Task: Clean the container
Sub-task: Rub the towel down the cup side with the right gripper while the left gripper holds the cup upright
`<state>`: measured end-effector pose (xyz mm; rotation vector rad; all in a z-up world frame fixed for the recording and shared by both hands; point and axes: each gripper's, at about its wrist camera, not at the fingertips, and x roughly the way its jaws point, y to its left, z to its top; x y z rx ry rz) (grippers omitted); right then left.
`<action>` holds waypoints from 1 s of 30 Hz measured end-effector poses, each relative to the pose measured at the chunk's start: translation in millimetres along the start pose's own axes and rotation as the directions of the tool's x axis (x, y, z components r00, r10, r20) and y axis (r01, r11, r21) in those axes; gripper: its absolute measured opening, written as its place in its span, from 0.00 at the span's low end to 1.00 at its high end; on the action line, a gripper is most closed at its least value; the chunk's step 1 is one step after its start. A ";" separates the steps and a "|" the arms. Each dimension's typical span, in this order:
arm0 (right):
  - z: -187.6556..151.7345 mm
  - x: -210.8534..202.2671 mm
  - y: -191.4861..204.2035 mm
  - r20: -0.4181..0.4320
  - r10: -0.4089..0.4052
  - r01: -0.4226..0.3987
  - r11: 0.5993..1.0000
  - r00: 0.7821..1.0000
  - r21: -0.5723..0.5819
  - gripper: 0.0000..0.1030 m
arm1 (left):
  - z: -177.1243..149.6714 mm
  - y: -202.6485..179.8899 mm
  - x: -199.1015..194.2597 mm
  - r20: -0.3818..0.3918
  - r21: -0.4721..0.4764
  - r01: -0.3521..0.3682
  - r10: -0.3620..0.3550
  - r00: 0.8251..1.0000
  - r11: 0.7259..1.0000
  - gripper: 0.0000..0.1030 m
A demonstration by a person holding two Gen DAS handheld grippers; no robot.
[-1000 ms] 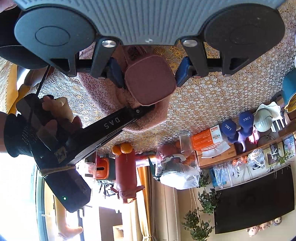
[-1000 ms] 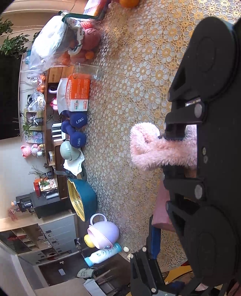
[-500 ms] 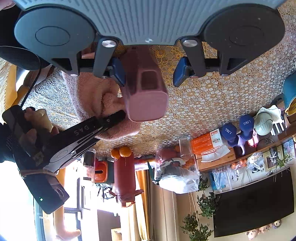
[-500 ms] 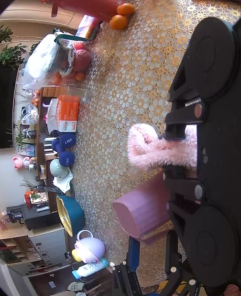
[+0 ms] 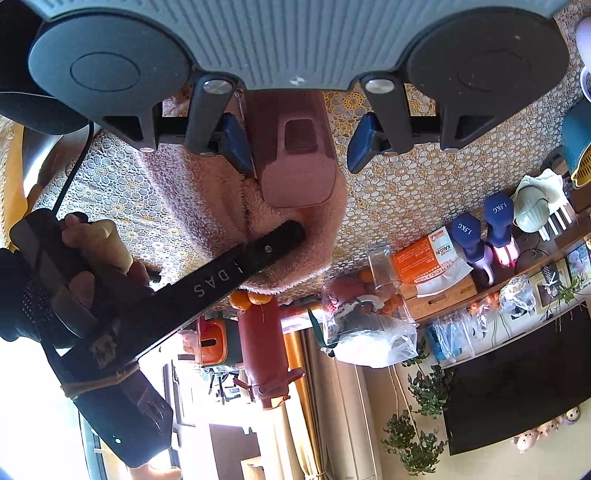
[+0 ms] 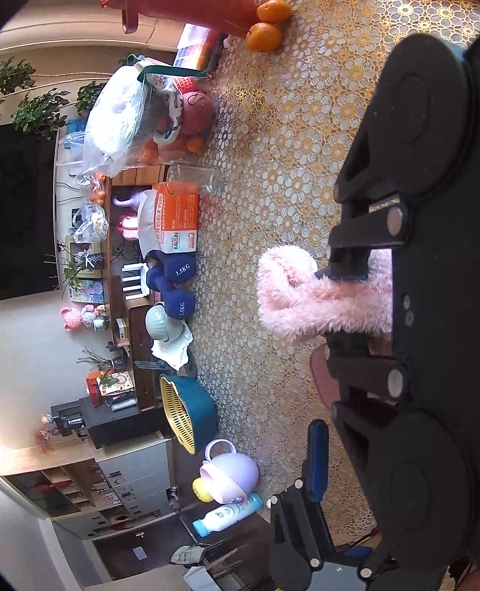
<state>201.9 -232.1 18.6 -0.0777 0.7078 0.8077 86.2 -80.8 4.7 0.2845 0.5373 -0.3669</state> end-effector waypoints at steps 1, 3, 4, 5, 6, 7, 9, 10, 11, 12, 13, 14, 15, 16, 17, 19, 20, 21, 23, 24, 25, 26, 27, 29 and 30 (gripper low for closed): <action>1.1 1.4 -4.9 0.007 0.016 -0.016 0.999 1.000 0.027 0.18 | 1.5 -1.1 3.1 -0.007 0.005 -0.006 0.006 1.000 1.000 0.55; 1.3 6.1 -15.5 0.017 0.061 -0.062 0.994 0.998 0.086 0.18 | 3.6 -2.5 7.6 -0.018 0.011 -0.012 0.012 1.000 1.000 0.55; 0.4 9.3 -20.0 0.021 0.083 -0.084 0.990 0.996 0.112 0.18 | 4.1 -2.8 8.8 -0.019 0.011 -0.012 0.012 1.000 1.000 0.55; -1.3 12.4 -24.3 0.028 0.110 -0.112 0.984 0.994 0.141 0.18 | 4.2 -2.7 9.9 -0.024 0.009 -0.006 0.006 1.000 1.000 0.55; -3.5 14.9 -28.8 0.036 0.139 -0.143 0.975 0.990 0.170 0.18 | 4.5 -3.1 10.9 -0.027 0.010 -0.004 0.004 1.000 1.000 0.55; -6.0 16.5 -32.8 0.047 0.166 -0.172 0.965 0.985 0.199 0.18 | 4.3 -3.8 11.4 -0.028 0.013 -0.008 0.009 1.000 1.000 0.55; -10.9 18.9 -40.1 0.070 0.211 -0.222 0.943 0.975 0.247 0.18 | 4.0 -4.5 12.4 -0.030 0.020 -0.015 0.015 0.999 1.000 0.53; -13.2 20.2 -43.0 0.078 0.225 -0.237 0.935 0.971 0.265 0.18 | 3.7 -4.5 12.9 -0.033 0.021 -0.017 0.018 0.999 1.000 0.53; -15.2 21.9 -45.8 0.084 0.236 -0.251 0.926 0.968 0.283 0.18 | 3.3 -4.1 13.2 -0.036 0.021 -0.018 0.019 0.999 1.000 0.52; -17.8 23.9 -48.4 0.090 0.249 -0.265 0.916 0.964 0.303 0.18 | 3.2 -3.7 13.2 -0.036 0.018 -0.017 0.017 0.999 1.000 0.52; -20.4 26.1 -51.4 0.097 0.262 -0.279 0.904 0.960 0.323 0.18 | 3.5 -3.4 13.3 -0.038 0.017 -0.016 0.017 0.999 1.000 0.52; -22.6 28.0 -54.0 0.104 0.272 -0.291 0.894 0.957 0.341 0.18 | 3.5 -3.5 13.3 -0.039 0.018 -0.017 0.018 0.999 1.000 0.52; -24.8 30.4 -57.5 0.114 0.285 -0.307 0.879 0.952 0.365 0.18 | 3.8 -3.5 12.9 -0.040 0.019 -0.017 0.018 0.999 1.000 0.52; -27.2 32.0 -60.5 0.124 0.295 -0.320 0.866 0.947 0.385 0.18 | 3.7 -3.3 12.8 -0.039 0.017 -0.017 0.017 0.999 1.000 0.52; -29.4 33.8 -63.6 0.133 0.303 -0.331 0.852 0.944 0.405 0.18 | 3.6 -3.3 12.8 -0.040 0.018 -0.017 0.018 0.999 1.000 0.52; -33.3 38.2 -67.8 0.140 0.308 -0.337 0.832 0.941 0.439 0.18 | 3.9 -3.8 12.1 -0.040 0.018 -0.018 0.018 0.999 1.000 0.52; -34.2 40.7 -68.6 0.134 0.303 -0.330 0.833 0.944 0.444 0.18 | 3.9 -3.6 12.2 -0.041 0.018 -0.019 0.019 0.999 1.000 0.52; -35.6 43.5 -68.9 0.123 0.296 -0.319 0.836 0.947 0.447 0.18 | 3.9 -3.4 12.3 -0.042 0.018 -0.019 0.020 0.999 1.000 0.52; -37.8 46.6 -66.5 0.108 0.292 -0.309 0.844 0.950 0.438 0.18 | 4.2 -3.6 12.6 -0.042 0.018 -0.019 0.019 0.999 1.000 0.52; -38.9 46.5 -65.3 0.106 0.290 -0.307 0.847 0.951 0.435 0.18 | 4.2 -3.6 12.7 -0.042 0.019 -0.019 0.020 0.999 1.000 0.52; -39.3 45.9 -63.9 0.099 0.283 -0.298 0.854 0.954 0.427 0.18 | 4.0 -3.7 12.8 -0.042 0.020 -0.019 0.020 0.999 1.000 0.52; -39.5 44.9 -61.7 0.088 0.272 -0.283 0.866 0.958 0.412 0.18 | 3.5 -3.3 12.9 -0.041 0.022 -0.019 0.020 0.999 1.000 0.52; -40.2 42.9 -59.6 0.075 0.259 -0.267 0.879 0.963 0.394 0.18 | 3.1 -2.7 12.7 -0.041 0.022 -0.019 0.019 0.999 1.000 0.52; -40.7 38.5 -53.3 0.034 0.214 -0.213 0.917 0.976 0.337 0.18 | 2.4 -2.6 12.3 -0.042 0.020 -0.017 0.017 0.999 1.000 0.52; -41.9 34.7 -47.8 0.010 0.183 -0.178 0.941 0.983 0.289 0.18 | 1.8 -1.8 12.1 -0.042 0.017 -0.015 0.016 0.999 1.000 0.52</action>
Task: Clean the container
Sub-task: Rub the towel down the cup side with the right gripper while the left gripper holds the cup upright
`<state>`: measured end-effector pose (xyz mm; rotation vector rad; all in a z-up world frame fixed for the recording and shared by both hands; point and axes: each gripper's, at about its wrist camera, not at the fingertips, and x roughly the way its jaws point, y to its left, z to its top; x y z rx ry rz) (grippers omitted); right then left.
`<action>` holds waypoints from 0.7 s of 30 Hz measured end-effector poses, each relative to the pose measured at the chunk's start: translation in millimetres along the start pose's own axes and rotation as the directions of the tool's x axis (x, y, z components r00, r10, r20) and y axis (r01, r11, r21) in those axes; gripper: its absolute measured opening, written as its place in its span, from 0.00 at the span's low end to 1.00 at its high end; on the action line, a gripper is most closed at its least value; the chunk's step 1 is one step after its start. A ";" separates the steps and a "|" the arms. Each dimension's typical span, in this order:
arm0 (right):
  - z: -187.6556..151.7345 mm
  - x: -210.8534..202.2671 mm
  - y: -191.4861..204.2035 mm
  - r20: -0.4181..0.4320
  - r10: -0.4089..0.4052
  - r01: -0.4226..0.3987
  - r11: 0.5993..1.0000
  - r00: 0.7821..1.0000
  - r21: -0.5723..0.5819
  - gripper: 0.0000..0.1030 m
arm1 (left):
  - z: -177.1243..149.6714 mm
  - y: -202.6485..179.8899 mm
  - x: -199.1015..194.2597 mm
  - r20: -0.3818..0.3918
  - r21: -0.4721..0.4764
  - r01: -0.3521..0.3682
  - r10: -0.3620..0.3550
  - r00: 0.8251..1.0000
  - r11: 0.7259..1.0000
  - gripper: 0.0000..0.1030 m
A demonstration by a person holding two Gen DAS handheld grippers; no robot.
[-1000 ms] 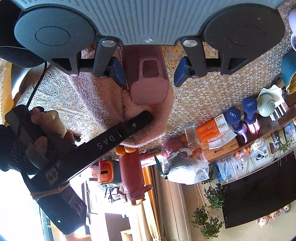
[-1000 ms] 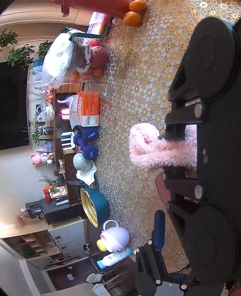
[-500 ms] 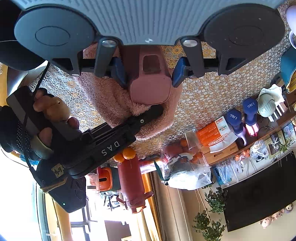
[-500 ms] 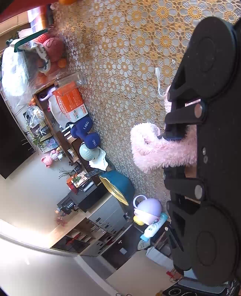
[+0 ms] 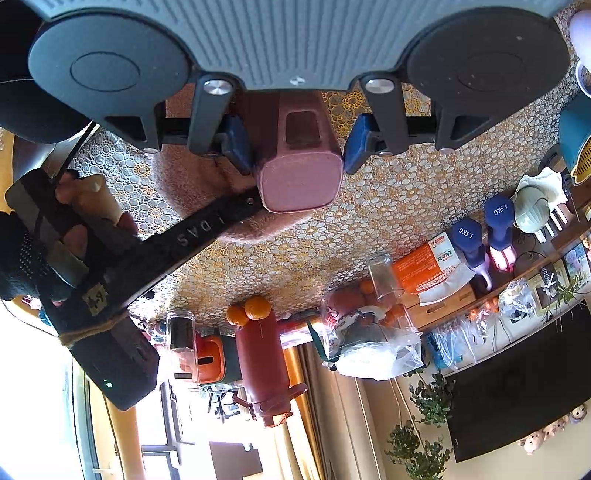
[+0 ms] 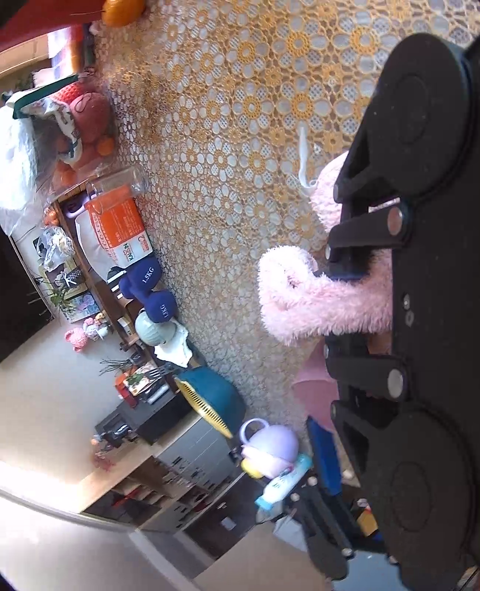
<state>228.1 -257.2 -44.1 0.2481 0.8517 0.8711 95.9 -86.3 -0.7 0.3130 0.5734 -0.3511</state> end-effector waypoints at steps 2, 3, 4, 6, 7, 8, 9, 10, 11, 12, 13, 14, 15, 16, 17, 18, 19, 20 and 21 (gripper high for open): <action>-4.5 -5.8 11.4 -0.025 -0.065 0.062 0.992 0.998 -0.109 0.18 | -0.7 0.2 -0.5 0.000 -0.003 0.002 -0.002 1.000 1.000 0.52; -6.4 -9.6 16.9 -0.032 -0.084 0.079 0.985 0.996 -0.152 0.18 | -1.2 0.4 -0.9 0.000 -0.003 0.002 -0.002 1.000 1.000 0.52; -8.7 -14.3 24.2 -0.029 -0.114 0.106 0.973 0.993 -0.205 0.18 | -1.2 0.5 -0.7 0.000 -0.003 0.002 -0.002 1.000 1.000 0.52; -12.9 -26.5 38.4 0.006 -0.187 0.181 0.938 0.982 -0.296 0.18 | -1.6 1.0 -1.1 0.001 -0.001 0.002 -0.002 1.000 1.000 0.52; -14.5 -34.0 43.6 0.034 -0.204 0.204 0.927 0.978 -0.316 0.18 | -1.5 1.0 -0.9 0.001 -0.001 0.002 -0.002 1.000 1.000 0.52; -16.1 -41.6 47.0 0.058 -0.201 0.209 0.925 0.978 -0.317 0.18 | -1.0 0.4 -0.8 0.000 0.001 0.002 -0.002 1.000 1.000 0.52; -17.5 -50.8 50.0 0.085 -0.188 0.205 0.930 0.978 -0.305 0.18 | -1.2 0.6 -1.2 0.000 0.002 0.003 -0.003 1.000 1.000 0.52; -19.7 -58.3 52.7 0.108 -0.173 0.197 0.935 0.979 -0.295 0.18 | -1.4 0.9 -1.4 0.000 0.005 0.003 -0.003 1.000 1.000 0.52; -22.3 -64.9 55.3 0.122 -0.151 0.180 0.940 0.981 -0.289 0.18 | -1.2 0.4 -1.1 -0.001 0.008 0.003 -0.003 1.000 1.000 0.52; -25.5 -70.1 57.8 0.133 -0.127 0.161 0.945 0.983 -0.284 0.18 | -1.3 0.4 -1.1 -0.001 0.010 0.004 -0.004 1.000 1.000 0.52; -27.0 -74.6 59.8 0.144 -0.101 0.138 0.951 0.984 -0.276 0.18 | -1.3 -0.1 -1.3 -0.002 0.013 0.003 -0.003 1.000 1.000 0.52; -29.2 -78.2 62.5 0.153 -0.080 0.120 0.955 0.985 -0.273 0.18 | -1.5 -0.2 -1.5 -0.002 0.014 0.003 -0.003 1.000 1.000 0.52; -29.1 -80.4 66.0 0.164 -0.070 0.114 0.956 0.984 -0.272 0.18 | -1.4 -0.9 -1.7 -0.002 0.012 0.002 -0.002 1.000 1.000 0.52; -27.1 -82.2 69.3 0.175 -0.065 0.113 0.955 0.982 -0.276 0.18 | -1.0 -0.7 -1.4 -0.003 0.009 0.002 -0.002 1.000 1.000 0.52; -24.7 -83.2 72.1 0.184 -0.060 0.110 0.953 0.981 -0.281 0.18 | -1.0 -0.5 -1.5 -0.003 0.007 0.001 -0.001 1.000 1.000 0.52; -19.1 -84.1 76.0 0.195 -0.047 0.102 0.953 0.980 -0.285 0.18 | -0.8 -0.6 -1.7 -0.004 0.007 -0.001 0.001 1.000 1.000 0.52; -14.6 -84.3 79.7 0.201 -0.033 0.092 0.952 0.979 -0.293 0.18 | -0.6 -0.9 -1.9 -0.004 0.007 -0.003 0.003 1.000 1.000 0.52; -10.9 -82.9 84.4 0.202 -0.020 0.083 0.948 0.979 -0.309 0.18 | -0.7 -0.9 -1.9 -0.004 0.007 -0.004 0.004 1.000 1.000 0.52; -8.0 -80.2 89.4 0.198 -0.011 0.076 0.942 0.980 -0.327 0.18 | -0.3 -1.4 -1.6 -0.005 0.008 -0.005 0.005 1.000 1.000 0.52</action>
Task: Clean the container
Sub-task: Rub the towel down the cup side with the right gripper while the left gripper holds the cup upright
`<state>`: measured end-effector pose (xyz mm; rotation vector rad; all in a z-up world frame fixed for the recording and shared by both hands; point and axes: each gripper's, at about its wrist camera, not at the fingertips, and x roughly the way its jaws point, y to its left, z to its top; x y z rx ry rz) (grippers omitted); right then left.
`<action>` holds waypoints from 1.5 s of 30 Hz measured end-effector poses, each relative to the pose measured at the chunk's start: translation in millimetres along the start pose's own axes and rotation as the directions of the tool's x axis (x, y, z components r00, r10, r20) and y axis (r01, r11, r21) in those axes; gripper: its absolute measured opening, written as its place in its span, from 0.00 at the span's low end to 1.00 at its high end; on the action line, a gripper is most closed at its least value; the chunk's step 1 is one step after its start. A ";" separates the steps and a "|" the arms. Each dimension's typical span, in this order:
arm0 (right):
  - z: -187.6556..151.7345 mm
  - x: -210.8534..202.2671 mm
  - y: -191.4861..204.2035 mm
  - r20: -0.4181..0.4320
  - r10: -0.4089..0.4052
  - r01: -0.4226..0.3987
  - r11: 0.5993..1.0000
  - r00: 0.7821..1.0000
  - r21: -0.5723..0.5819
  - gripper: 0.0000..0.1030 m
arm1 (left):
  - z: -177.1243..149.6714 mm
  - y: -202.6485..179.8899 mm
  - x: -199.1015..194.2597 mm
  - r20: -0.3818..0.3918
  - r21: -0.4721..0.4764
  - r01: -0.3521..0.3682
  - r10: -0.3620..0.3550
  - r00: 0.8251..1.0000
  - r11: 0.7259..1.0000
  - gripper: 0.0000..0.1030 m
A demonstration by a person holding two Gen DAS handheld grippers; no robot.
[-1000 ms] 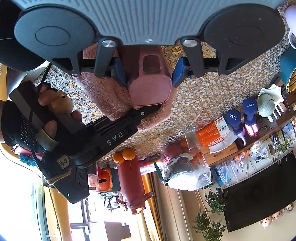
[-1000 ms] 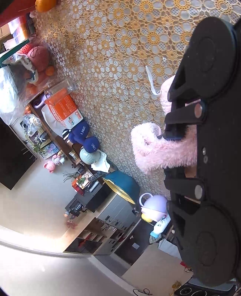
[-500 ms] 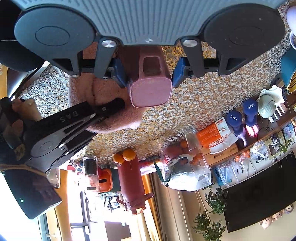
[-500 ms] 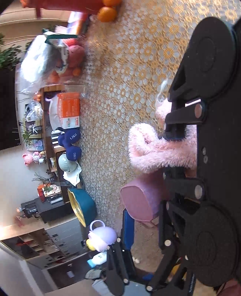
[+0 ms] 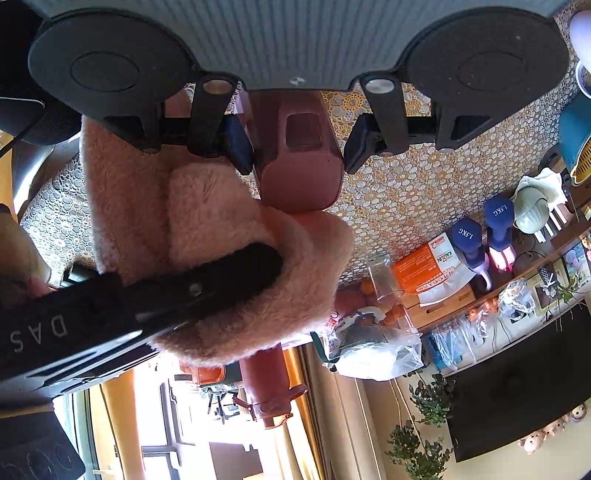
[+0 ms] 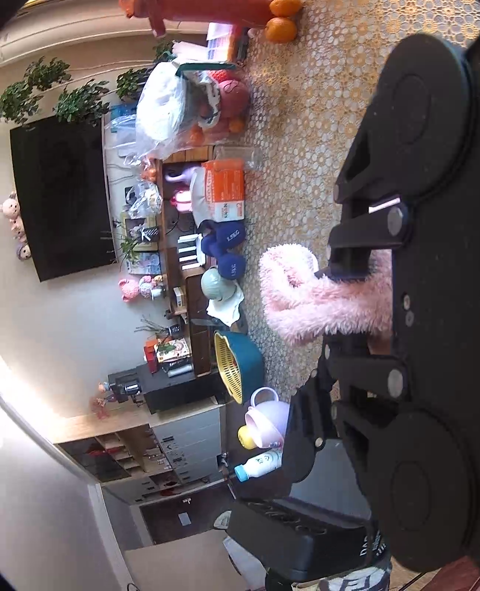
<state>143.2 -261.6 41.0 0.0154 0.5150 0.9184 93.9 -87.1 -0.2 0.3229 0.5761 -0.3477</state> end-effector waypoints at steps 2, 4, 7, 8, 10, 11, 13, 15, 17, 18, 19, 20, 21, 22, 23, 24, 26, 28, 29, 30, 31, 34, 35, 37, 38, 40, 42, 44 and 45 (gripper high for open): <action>3.2 10.7 8.9 -0.024 0.021 -0.022 0.999 0.999 -0.031 0.18 | -0.3 0.0 0.0 0.001 0.003 -0.001 0.001 1.000 1.000 0.52; 2.6 25.4 13.2 -0.067 0.061 -0.063 0.997 0.996 -0.035 0.18 | -0.2 -0.5 0.0 0.001 0.008 -0.002 0.002 1.000 1.000 0.52; -2.8 46.9 14.0 -0.130 0.078 -0.082 0.996 0.988 -0.024 0.19 | -0.1 -0.9 0.2 0.001 0.017 -0.007 0.007 1.000 1.000 0.52; -3.3 50.9 12.0 -0.140 0.081 -0.084 0.996 0.987 -0.015 0.19 | 0.0 0.3 0.3 0.001 0.013 -0.005 0.005 1.000 1.000 0.52; -3.9 55.3 9.5 -0.149 0.066 -0.070 0.997 0.987 -0.021 0.18 | -0.1 1.0 0.5 0.001 0.009 -0.002 0.002 1.000 1.000 0.52; -3.5 56.5 8.5 -0.151 0.060 -0.065 0.997 0.987 -0.029 0.18 | -0.3 1.3 0.3 0.001 0.009 -0.002 0.002 1.000 1.000 0.52; -2.7 58.4 6.9 -0.151 0.051 -0.058 0.997 0.987 -0.042 0.18 | -0.2 0.8 0.3 0.001 0.007 -0.001 0.001 1.000 1.000 0.52; -3.0 59.0 6.5 -0.146 0.037 -0.047 0.997 0.989 -0.062 0.18 | -0.3 0.8 0.2 0.001 0.008 -0.001 0.001 1.000 1.000 0.52; -4.0 57.6 5.8 -0.134 0.020 -0.029 0.998 0.991 -0.064 0.18 | -0.5 0.9 0.6 0.002 0.013 0.000 0.000 1.000 1.000 0.52; -4.7 56.7 6.8 -0.129 0.006 -0.016 0.997 0.992 -0.077 0.18 | -0.9 0.6 0.3 0.002 0.013 0.001 -0.001 1.000 1.000 0.52; -5.3 55.4 7.8 -0.124 -0.013 0.002 0.996 0.992 -0.093 0.18 | -1.0 0.2 0.5 0.001 0.011 0.007 -0.007 1.000 1.000 0.52; -5.8 54.2 8.4 -0.121 -0.031 0.017 0.994 0.992 -0.109 0.18 | -1.2 0.1 0.7 0.001 0.009 0.010 -0.010 1.000 1.000 0.52; -5.9 52.5 7.8 -0.120 -0.035 0.022 0.994 0.992 -0.110 0.18 | -1.5 0.3 0.7 0.002 0.008 0.009 -0.009 1.000 1.000 0.52; -6.0 50.5 6.7 -0.118 -0.045 0.032 0.993 0.992 -0.110 0.18 | -1.5 -0.6 0.6 0.003 0.008 0.008 -0.008 1.000 1.000 0.52; -6.1 48.8 6.2 -0.116 -0.069 0.055 0.991 0.991 -0.122 0.18 | -1.6 -0.7 0.7 0.003 0.008 0.008 -0.008 1.000 1.000 0.52; -5.6 46.5 4.1 -0.114 -0.094 0.079 0.988 0.989 -0.129 0.18 | -1.7 -0.5 0.8 0.002 0.006 0.008 -0.008 1.000 1.000 0.52; -3.8 40.5 -3.5 -0.106 -0.112 0.102 0.990 0.988 -0.097 0.18 | -2.1 0.7 0.9 0.001 -0.002 0.012 -0.012 1.000 1.000 0.52; -2.1 34.6 -7.2 -0.096 -0.160 0.149 0.983 0.982 -0.105 0.18 | -2.1 0.9 1.1 0.002 -0.003 0.013 -0.013 1.000 1.000 0.52; -0.9 30.9 -9.8 -0.090 -0.158 0.150 0.984 0.983 -0.092 0.18 | -2.0 0.4 1.1 0.003 -0.002 0.012 -0.012 1.000 1.000 0.52; 0.7 27.1 -11.7 -0.082 -0.145 0.139 0.988 0.986 -0.074 0.18 | -2.4 0.2 1.0 0.004 -0.001 0.012 -0.012 1.000 1.000 0.52; 3.2 24.4 -10.9 -0.072 -0.130 0.126 0.990 0.989 -0.064 0.18 | -2.4 0.1 1.0 0.005 -0.001 0.011 -0.011 1.000 1.000 0.52; 8.6 22.6 -4.5 -0.061 -0.055 0.051 0.997 0.997 -0.054 0.18 | -3.0 0.0 1.2 0.004 -0.004 0.012 -0.012 1.000 1.000 0.52; 10.4 25.0 -0.3 -0.063 -0.032 0.028 0.998 0.997 -0.055 0.18 | -3.3 -0.4 1.2 0.004 -0.004 0.012 -0.012 1.000 1.000 0.52; 10.8 32.2 5.2 -0.073 -0.004 0.000 0.998 0.997 -0.057 0.18 | -3.3 -0.2 1.1 0.004 -0.003 0.012 -0.012 1.000 1.000 0.52; 10.3 36.7 6.8 -0.078 0.003 -0.008 0.998 0.997 -0.055 0.18 | -3.2 -0.1 1.0 0.004 -0.003 0.012 -0.012 1.000 1.000 0.52; 7.4 47.5 7.1 -0.099 0.023 -0.027 0.999 0.995 -0.039 0.18 | -3.0 0.0 1.1 0.003 -0.002 0.012 -0.012 1.000 1.000 0.52; 0.4 57.3 4.3 -0.129 0.031 -0.035 0.999 0.991 -0.023 0.18 | -2.9 0.5 1.1 0.003 -0.005 0.013 -0.013 1.000 1.000 0.52; -5.0 60.3 1.2 -0.131 0.035 -0.038 0.999 0.991 -0.014 0.18 | -2.9 0.3 1.0 0.003 -0.005 0.014 -0.014 1.000 1.000 0.52; -5.1 58.5 -2.2 -0.129 0.045 -0.045 0.999 0.991 0.006 0.17 | -2.9 -0.1 1.0 0.004 -0.003 0.014 -0.014 1.000 1.000 0.52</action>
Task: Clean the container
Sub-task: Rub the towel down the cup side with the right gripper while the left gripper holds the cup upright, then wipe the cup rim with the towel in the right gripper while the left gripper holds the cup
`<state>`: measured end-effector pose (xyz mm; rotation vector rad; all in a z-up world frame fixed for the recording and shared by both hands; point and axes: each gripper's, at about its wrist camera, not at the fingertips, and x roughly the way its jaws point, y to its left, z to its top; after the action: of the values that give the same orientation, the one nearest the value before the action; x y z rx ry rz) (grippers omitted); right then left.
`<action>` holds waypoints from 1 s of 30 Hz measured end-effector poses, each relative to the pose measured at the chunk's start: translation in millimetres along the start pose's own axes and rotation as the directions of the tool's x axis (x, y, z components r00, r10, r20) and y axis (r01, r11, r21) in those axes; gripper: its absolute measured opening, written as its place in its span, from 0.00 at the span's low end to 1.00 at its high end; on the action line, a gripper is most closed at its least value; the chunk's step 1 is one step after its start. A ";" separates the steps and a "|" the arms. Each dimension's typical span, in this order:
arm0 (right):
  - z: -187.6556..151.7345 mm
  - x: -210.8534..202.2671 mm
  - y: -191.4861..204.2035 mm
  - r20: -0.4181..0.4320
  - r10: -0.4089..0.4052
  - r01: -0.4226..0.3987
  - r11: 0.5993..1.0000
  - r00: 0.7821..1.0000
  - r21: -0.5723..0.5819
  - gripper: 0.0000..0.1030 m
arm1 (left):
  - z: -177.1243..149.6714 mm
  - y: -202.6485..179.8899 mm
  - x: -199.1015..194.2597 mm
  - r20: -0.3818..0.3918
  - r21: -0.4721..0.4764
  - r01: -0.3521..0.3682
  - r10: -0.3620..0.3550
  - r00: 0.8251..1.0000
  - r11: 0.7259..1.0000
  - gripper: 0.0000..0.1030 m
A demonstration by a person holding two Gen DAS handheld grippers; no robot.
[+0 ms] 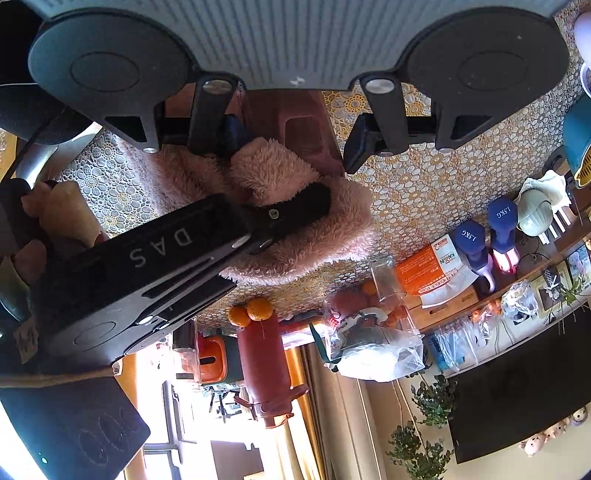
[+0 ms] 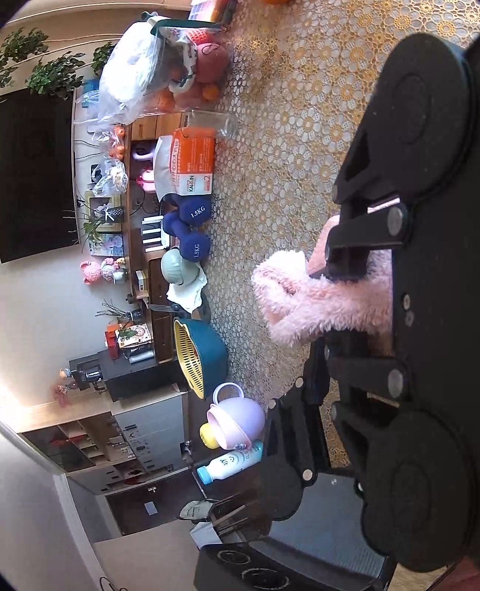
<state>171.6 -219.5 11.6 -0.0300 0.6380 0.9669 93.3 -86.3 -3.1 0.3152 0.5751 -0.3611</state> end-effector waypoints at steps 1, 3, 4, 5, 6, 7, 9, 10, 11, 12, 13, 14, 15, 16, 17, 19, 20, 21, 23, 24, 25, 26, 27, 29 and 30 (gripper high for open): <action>-0.3 -1.4 -2.0 0.002 -0.002 0.002 1.000 1.000 0.003 0.17 | 0.3 -0.1 0.1 0.000 0.001 0.001 -0.001 1.000 1.000 0.52; -0.1 -4.2 -2.7 0.003 -0.012 0.012 1.000 1.000 -0.007 0.17 | 0.4 -0.1 0.3 -0.001 -0.003 0.003 -0.003 1.000 1.000 0.51; -0.1 -5.7 -3.5 0.003 -0.016 0.016 1.000 1.000 -0.006 0.17 | 0.8 0.3 1.0 -0.004 -0.007 0.006 -0.006 1.000 1.000 0.51; -0.5 -7.4 -3.9 0.003 -0.026 0.026 1.000 1.000 -0.010 0.17 | 0.9 0.9 2.2 -0.012 -0.010 0.009 -0.009 1.000 1.000 0.49; -1.1 -9.3 -4.5 0.005 -0.033 0.033 0.999 0.999 -0.015 0.17 | 0.3 0.6 3.5 -0.020 -0.012 0.009 -0.009 1.000 1.000 0.47; -1.6 -11.5 -5.3 0.009 -0.046 0.046 0.999 0.999 -0.013 0.17 | -0.7 0.8 5.3 -0.028 -0.011 0.008 -0.008 1.000 1.000 0.46; -1.6 -16.0 -8.9 0.012 -0.068 0.068 0.998 0.998 -0.005 0.17 | -3.2 0.4 6.9 -0.040 -0.011 0.004 -0.005 0.999 1.000 0.44; -1.6 -18.4 -10.4 0.018 -0.091 0.091 0.996 0.996 -0.005 0.17 | -4.3 1.0 7.3 -0.043 -0.014 0.007 -0.008 0.999 1.000 0.44; -1.3 -21.6 -12.3 0.022 -0.107 0.107 0.994 0.994 0.001 0.17 | -5.1 1.4 7.4 -0.045 -0.017 0.008 -0.009 0.999 1.000 0.44; -1.0 -24.5 -14.2 0.028 -0.118 0.118 0.993 0.993 0.006 0.17 | -5.5 1.7 7.6 -0.045 -0.019 0.006 -0.007 0.999 1.000 0.44; -0.6 -27.3 -14.7 0.034 -0.128 0.128 0.992 0.991 0.007 0.18 | -5.3 2.2 7.3 -0.044 -0.022 0.009 -0.009 0.999 1.000 0.44; -0.1 -29.4 -15.2 0.040 -0.130 0.130 0.992 0.991 0.008 0.18 | -4.9 2.4 6.6 -0.040 -0.023 0.009 -0.010 0.999 1.000 0.44; 0.5 -30.8 -15.0 0.042 -0.124 0.124 0.992 0.991 0.009 0.18 | -4.3 2.5 5.0 -0.032 -0.023 0.010 -0.011 0.999 1.000 0.44; 1.3 -30.5 -13.3 0.041 -0.122 0.122 0.992 0.992 0.003 0.18 | -2.4 2.0 3.7 -0.026 -0.022 0.005 -0.006 1.000 1.000 0.44; 2.1 -29.1 -11.4 0.036 -0.124 0.124 0.992 0.992 -0.010 0.18 | -1.5 2.3 2.5 -0.021 -0.020 0.006 -0.006 1.000 1.000 0.44; 3.1 -26.2 -8.3 0.030 -0.113 0.114 0.993 0.993 -0.018 0.18 | 0.1 2.5 0.4 -0.016 -0.018 0.001 -0.001 1.000 1.000 0.44; 4.3 -25.5 -6.1 0.031 -0.110 0.111 0.994 0.993 -0.023 0.18 | 0.7 3.1 -0.3 -0.015 -0.017 -0.005 0.005 1.000 1.000 0.44; 6.5 -26.0 -3.7 0.039 -0.104 0.105 0.994 0.994 -0.031 0.18 | 1.3 4.1 -0.8 -0.013 -0.017 -0.009 0.009 1.000 1.000 0.44; 12.1 -28.4 -0.5 0.056 -0.108 0.111 0.993 0.993 -0.050 0.18 | 4.0 6.2 -1.1 -0.013 -0.015 -0.009 0.009 1.000 1.000 0.44; 15.0 -29.7 1.1 0.063 -0.117 0.121 0.991 0.991 -0.064 0.18 | 5.6 6.5 -0.7 -0.014 -0.011 -0.009 0.009 1.000 1.000 0.44; 17.7 -30.4 1.8 0.067 -0.116 0.120 0.990 0.991 -0.072 0.18 | 7.0 6.0 -0.3 -0.012 -0.004 -0.014 0.014 1.000 1.000 0.45; 20.6 -30.9 2.4 0.068 -0.104 0.109 0.991 0.992 -0.074 0.18 | 8.5 4.8 0.8 -0.013 0.005 -0.018 0.018 1.000 1.000 0.49; 22.3 -29.9 3.4 0.065 -0.095 0.100 0.992 0.993 -0.079 0.18 | 9.6 3.6 2.6 -0.016 0.013 -0.016 0.016 1.000 1.000 0.52; 23.0 -24.4 7.1 0.047 -0.081 0.085 0.991 0.996 -0.101 0.18 | 11.3 1.4 6.6 -0.017 0.025 -0.020 0.020 1.000 0.999 0.54; 21.8 -21.3 8.0 0.034 -0.072 0.076 0.992 0.997 -0.105 0.18 | 12.1 1.1 8.7 -0.019 0.024 -0.018 0.018 1.000 1.000 0.54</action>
<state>167.6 -224.4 42.4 -0.1318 0.5536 0.9271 106.3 -92.1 1.7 0.3470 0.5867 -0.3481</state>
